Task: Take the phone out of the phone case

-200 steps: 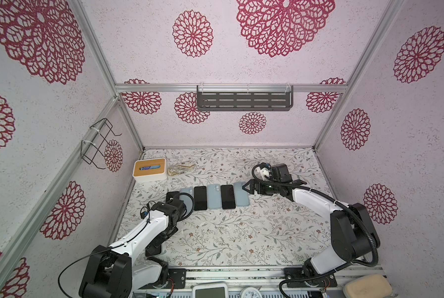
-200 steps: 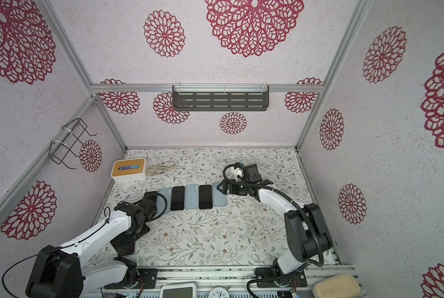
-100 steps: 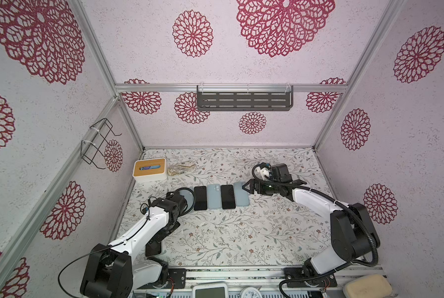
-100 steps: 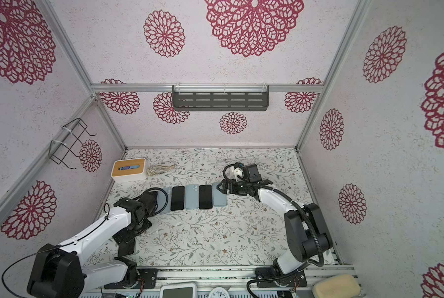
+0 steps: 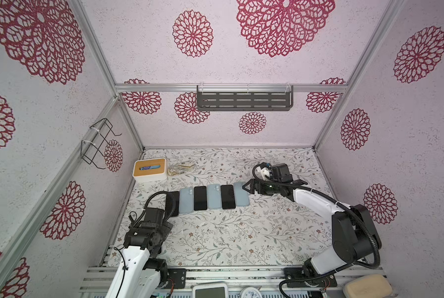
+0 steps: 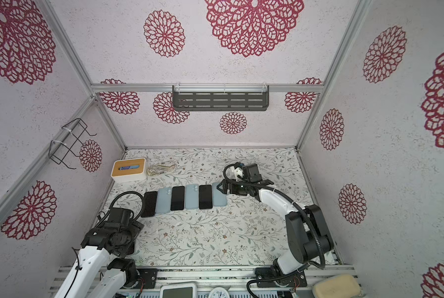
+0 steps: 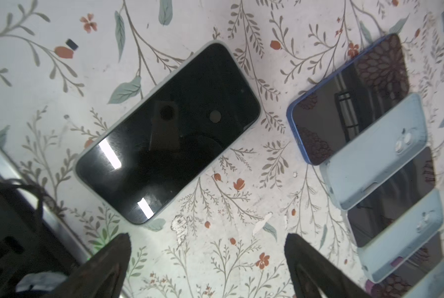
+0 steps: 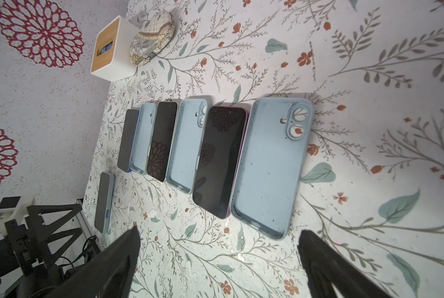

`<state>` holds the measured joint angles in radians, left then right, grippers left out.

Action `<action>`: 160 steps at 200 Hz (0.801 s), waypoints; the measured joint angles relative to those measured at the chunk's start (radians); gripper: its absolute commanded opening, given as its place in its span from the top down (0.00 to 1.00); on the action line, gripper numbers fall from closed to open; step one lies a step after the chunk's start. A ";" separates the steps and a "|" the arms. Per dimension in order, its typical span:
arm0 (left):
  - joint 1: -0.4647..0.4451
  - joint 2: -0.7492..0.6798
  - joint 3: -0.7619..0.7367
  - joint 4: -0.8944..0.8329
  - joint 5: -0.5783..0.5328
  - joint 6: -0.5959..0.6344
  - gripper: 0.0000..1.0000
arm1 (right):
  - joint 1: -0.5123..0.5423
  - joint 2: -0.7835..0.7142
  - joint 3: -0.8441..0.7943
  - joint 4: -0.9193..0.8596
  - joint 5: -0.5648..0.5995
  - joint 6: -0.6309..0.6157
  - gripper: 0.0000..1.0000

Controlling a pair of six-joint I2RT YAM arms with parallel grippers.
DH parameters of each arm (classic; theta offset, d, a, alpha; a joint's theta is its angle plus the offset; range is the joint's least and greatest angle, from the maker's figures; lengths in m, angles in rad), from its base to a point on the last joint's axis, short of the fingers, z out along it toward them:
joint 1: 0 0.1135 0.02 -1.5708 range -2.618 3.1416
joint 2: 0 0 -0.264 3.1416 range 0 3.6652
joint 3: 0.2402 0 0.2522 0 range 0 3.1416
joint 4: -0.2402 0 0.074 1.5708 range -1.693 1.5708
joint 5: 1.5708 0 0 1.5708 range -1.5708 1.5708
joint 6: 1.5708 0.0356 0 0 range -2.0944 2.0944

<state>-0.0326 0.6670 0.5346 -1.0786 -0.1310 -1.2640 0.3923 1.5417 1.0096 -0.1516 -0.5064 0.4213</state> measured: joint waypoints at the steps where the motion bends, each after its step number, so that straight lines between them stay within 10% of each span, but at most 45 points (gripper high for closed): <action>1: 0.002 -0.002 0.000 0.000 0.001 0.000 0.03 | 0.000 0.000 0.000 0.000 0.000 0.000 0.01; 96: 0.485 0.005 -0.055 0.066 0.113 0.026 0.00 | 0.004 -0.040 0.000 -0.064 0.006 -0.011 0.01; 160: 0.641 -0.018 -0.121 0.152 0.260 0.058 0.55 | 0.004 -0.065 -0.003 -0.089 0.013 -0.022 0.01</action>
<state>0.6083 0.6495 0.4137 -0.9264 0.1287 -1.2057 0.3965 1.4765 1.0061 -0.2401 -0.4934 0.3996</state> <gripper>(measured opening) 0.580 0.989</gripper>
